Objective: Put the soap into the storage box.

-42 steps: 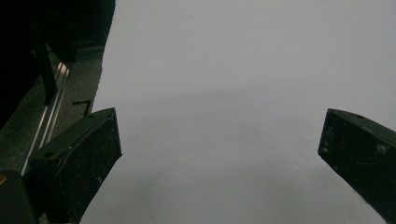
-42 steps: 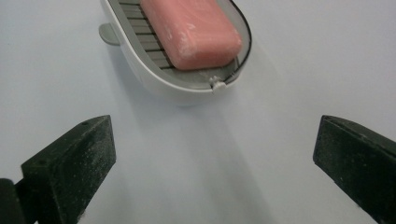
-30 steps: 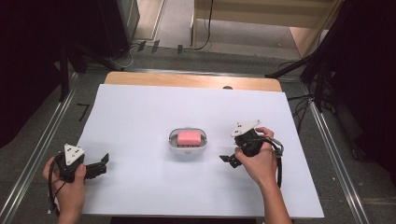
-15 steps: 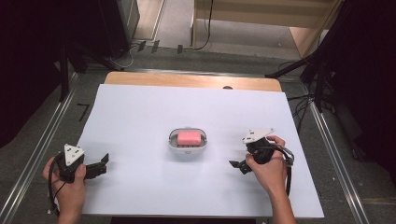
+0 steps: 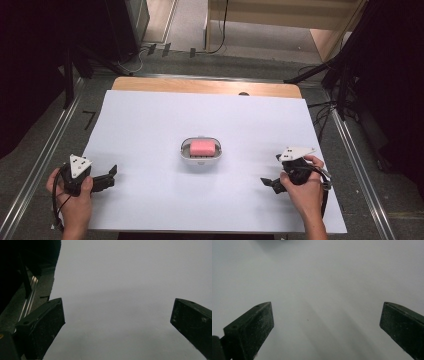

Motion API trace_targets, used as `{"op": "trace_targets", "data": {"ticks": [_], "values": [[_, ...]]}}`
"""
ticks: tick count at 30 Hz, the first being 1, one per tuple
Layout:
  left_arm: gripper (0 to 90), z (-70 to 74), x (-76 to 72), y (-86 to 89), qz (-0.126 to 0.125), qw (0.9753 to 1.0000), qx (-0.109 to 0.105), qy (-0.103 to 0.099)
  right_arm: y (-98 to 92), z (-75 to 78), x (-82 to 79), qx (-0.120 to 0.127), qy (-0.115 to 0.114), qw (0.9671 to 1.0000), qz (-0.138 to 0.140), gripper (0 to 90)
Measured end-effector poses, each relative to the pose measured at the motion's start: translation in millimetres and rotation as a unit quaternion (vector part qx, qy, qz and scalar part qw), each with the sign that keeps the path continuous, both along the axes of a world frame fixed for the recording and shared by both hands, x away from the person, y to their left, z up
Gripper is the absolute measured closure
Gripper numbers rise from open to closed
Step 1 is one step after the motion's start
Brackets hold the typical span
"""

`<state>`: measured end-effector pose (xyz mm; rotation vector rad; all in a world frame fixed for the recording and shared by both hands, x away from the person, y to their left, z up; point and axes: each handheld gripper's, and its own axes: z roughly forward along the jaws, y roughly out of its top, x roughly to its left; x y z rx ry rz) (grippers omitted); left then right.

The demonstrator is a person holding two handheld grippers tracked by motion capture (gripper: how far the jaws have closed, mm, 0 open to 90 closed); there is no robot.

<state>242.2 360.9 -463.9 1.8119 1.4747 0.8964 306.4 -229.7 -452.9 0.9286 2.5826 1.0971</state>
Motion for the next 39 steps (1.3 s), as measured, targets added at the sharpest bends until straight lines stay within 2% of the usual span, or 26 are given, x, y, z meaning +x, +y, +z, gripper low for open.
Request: {"op": "trace_targets", "data": {"ticks": [2,3,9,10,22,27,30,33,34,35,36,37,39], "values": [[0.0,0.1,-0.2,0.1,-0.001,1.0,0.001,0.0,-3.0,0.0,-0.8,0.002,-0.002,1.0,-0.001,0.0],[0.0,0.0,-0.3,-0.2,0.0,1.0,0.002,-0.002,-11.5,-0.8,-4.4,0.005,0.001,0.9999,-0.013,0.0],[0.0,-0.1,-0.2,-0.3,0.001,1.0,0.002,-0.002,-28.7,-6.8,-11.7,0.012,0.0,0.9995,-0.029,0.0],[0.0,0.0,-0.3,-0.2,0.001,1.0,0.003,-0.002,-35.5,-9.9,-15.8,0.016,0.003,0.9991,-0.04,0.0],[0.0,-0.1,0.0,-0.5,0.001,1.0,0.004,0.0,-64.3,-20.5,-37.5,0.036,-0.002,0.9963,-0.078,0.0],[0.0,0.1,0.0,0.3,0.001,1.0,-0.001,0.0,-80.6,-26.5,-51.6,0.055,0.0,0.9931,-0.104,0.0],[0.0,0.0,0.2,0.1,0.002,1.0,-0.001,-0.001,-85.0,-30.0,-55.6,0.053,-0.001,0.9924,-0.111,0.0],[0.0,0.2,0.0,0.5,0.003,1.0,-0.004,-0.001,-91.9,-33.8,-62.2,0.074,-0.005,0.9898,-0.121,0.0],[0.0,0.2,0.0,0.5,0.003,1.0,-0.004,-0.001,-91.9,-33.8,-62.2,0.074,-0.005,0.9898,-0.121,0.0],[0.0,0.2,0.2,0.7,0.002,1.0,-0.004,0.0,-95.0,-35.4,-64.8,0.098,-0.01,0.9872,-0.125,0.0],[0.0,0.2,0.2,0.7,0.002,1.0,-0.004,0.0,-95.0,-35.4,-64.8,0.098,-0.01,0.9872,-0.125,0.0],[0.0,0.0,0.4,1.0,0.002,1.0,-0.005,0.0,-95.9,-36.3,-67.2,0.104,-0.018,0.9856,-0.133,0.0],[0.0,0.1,0.4,1.3,0.003,1.0,-0.006,0.001,-95.5,-36.3,-68.5,0.102,-0.025,0.9857,-0.132,0.0]]}}
